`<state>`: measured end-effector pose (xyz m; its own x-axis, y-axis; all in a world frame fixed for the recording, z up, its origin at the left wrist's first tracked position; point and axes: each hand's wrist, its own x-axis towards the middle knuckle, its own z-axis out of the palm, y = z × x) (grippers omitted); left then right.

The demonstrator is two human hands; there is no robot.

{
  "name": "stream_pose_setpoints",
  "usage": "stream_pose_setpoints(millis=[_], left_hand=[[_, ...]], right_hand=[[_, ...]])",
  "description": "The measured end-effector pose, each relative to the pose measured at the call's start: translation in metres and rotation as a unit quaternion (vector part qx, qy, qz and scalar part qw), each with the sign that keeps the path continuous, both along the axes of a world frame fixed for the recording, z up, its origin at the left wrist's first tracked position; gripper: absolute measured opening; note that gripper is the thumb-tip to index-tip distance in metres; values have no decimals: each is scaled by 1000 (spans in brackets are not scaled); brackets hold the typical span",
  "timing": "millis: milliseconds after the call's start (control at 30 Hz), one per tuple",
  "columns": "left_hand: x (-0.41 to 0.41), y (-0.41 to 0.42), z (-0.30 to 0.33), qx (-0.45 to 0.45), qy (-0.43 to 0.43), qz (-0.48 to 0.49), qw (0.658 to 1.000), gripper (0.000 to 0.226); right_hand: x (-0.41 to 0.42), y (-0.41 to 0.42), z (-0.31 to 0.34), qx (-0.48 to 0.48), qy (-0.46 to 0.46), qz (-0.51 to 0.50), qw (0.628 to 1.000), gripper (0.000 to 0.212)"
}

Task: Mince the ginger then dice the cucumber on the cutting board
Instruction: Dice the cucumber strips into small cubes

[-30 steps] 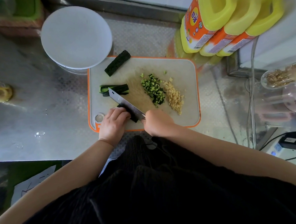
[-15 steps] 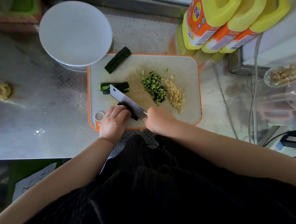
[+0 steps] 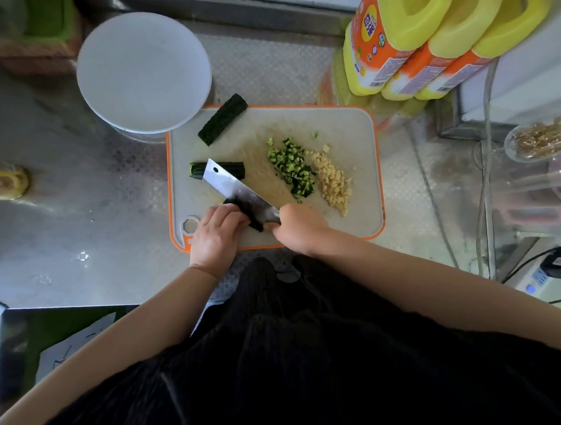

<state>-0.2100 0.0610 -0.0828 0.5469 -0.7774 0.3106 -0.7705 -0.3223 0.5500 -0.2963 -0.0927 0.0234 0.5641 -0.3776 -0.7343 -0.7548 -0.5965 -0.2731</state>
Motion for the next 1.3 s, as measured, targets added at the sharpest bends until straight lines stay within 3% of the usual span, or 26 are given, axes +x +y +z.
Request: stream_pose_setpoints(millis=[433, 933, 1167, 1300], left_hand=[[-2, -1, 1, 30, -10, 26, 999, 23], [0, -2, 1, 12, 8, 26, 1000, 18], [1, -1, 2, 16, 9, 19, 1000, 19], [3, 4, 5, 35, 23, 8, 999, 20]], right_hand=[[-9, 6, 4, -39, 6, 48, 998, 32], [1, 15, 1, -27, 26, 37, 999, 9], [-1, 10, -4, 9, -10, -19, 1000, 25], [-5, 3, 2, 1, -28, 2, 1000, 33]])
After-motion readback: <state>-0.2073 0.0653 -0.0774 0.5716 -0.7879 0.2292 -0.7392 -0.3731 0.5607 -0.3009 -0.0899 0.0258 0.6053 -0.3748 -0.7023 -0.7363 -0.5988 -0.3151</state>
